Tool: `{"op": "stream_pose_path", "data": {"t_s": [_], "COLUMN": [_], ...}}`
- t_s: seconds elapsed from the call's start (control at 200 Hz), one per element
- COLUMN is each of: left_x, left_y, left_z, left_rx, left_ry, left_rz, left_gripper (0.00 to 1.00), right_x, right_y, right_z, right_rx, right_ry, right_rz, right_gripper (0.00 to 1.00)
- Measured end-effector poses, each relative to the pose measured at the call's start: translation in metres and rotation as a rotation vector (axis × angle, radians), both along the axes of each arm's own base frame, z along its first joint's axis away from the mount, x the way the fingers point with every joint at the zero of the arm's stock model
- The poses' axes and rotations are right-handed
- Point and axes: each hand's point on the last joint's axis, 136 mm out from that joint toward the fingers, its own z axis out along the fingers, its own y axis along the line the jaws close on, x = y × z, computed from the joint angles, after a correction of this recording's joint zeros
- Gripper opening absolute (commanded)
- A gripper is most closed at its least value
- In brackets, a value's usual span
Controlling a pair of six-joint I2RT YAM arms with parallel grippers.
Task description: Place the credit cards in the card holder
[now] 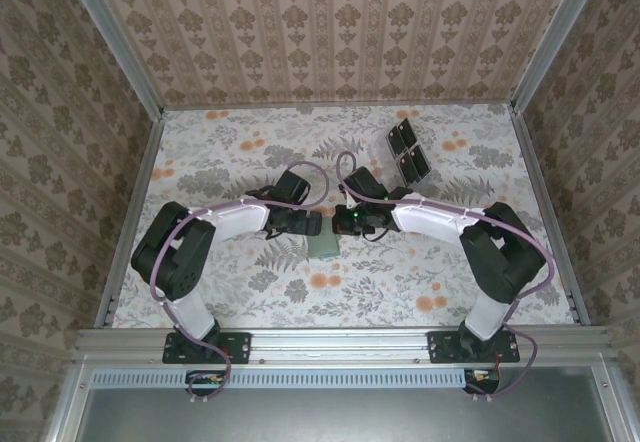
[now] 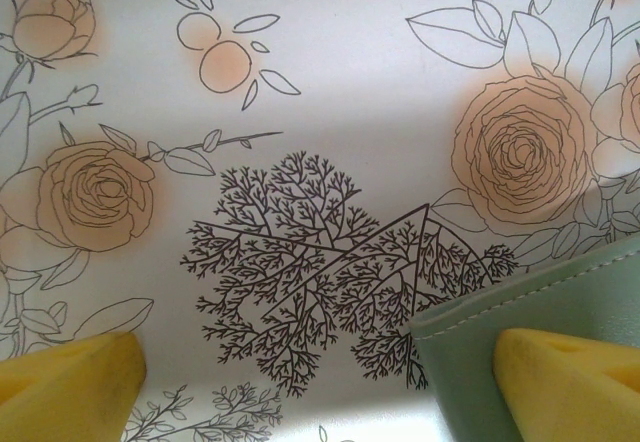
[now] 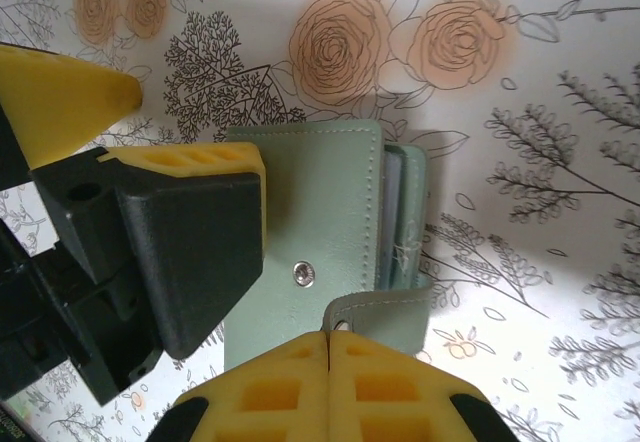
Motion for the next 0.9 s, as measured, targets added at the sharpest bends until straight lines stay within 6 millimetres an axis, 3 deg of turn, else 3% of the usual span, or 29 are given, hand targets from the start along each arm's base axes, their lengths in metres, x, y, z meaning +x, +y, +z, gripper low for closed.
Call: {"op": "stream_pose_path", "data": {"t_s": [0.285,0.9], "left_x": [0.0,0.0], "left_y": [0.0,-0.001], "left_z": [0.0,0.0], "left_rx": [-0.002,-0.013], "left_ry": [-0.003,-0.011], "left_rz": [-0.001,0.006], "left_gripper": [1.0,1.0], "right_x": [0.0,0.006], "right_y": [0.017,0.023], "right_z": [-0.007,-0.025], "right_rx": [0.009,-0.037], "right_ry": [0.011,0.021], "right_rz": [0.03,0.031], "right_gripper": [0.0,0.0]}}
